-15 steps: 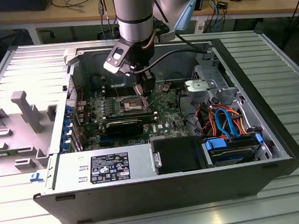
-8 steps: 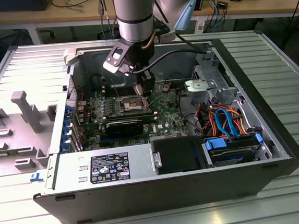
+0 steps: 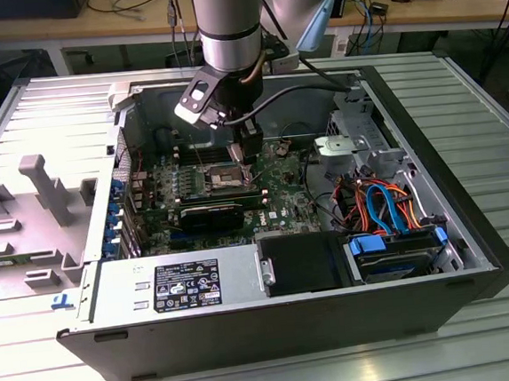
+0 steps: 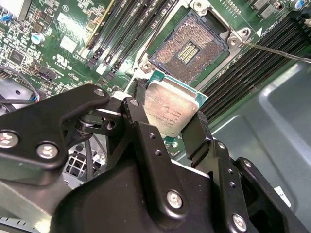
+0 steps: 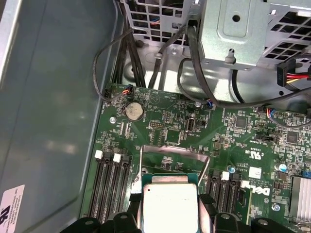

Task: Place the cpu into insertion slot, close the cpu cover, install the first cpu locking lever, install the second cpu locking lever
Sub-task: 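Place the cpu into insertion slot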

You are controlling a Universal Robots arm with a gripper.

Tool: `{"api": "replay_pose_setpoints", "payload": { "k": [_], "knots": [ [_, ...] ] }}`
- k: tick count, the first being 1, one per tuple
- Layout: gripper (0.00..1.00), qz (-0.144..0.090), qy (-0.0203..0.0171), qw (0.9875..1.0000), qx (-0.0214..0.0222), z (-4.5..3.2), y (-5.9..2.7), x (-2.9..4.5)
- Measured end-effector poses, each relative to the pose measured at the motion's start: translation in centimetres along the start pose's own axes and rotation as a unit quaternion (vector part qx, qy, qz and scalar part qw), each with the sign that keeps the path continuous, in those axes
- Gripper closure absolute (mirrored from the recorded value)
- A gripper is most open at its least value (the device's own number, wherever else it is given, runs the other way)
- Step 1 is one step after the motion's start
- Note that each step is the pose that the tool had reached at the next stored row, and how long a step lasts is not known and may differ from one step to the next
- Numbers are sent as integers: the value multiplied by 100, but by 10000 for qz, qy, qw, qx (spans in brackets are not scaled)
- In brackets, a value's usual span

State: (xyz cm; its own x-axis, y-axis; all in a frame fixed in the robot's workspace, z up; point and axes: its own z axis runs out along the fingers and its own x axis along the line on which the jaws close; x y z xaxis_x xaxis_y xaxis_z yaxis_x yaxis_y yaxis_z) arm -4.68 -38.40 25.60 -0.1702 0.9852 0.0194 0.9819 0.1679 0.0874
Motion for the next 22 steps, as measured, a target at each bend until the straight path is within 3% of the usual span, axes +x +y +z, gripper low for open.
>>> {"api": "replay_pose_setpoints", "payload": {
  "k": [22],
  "knots": [
    [46, 298, -26, 9996, -6, 4, 0, 0]
  ]
}}
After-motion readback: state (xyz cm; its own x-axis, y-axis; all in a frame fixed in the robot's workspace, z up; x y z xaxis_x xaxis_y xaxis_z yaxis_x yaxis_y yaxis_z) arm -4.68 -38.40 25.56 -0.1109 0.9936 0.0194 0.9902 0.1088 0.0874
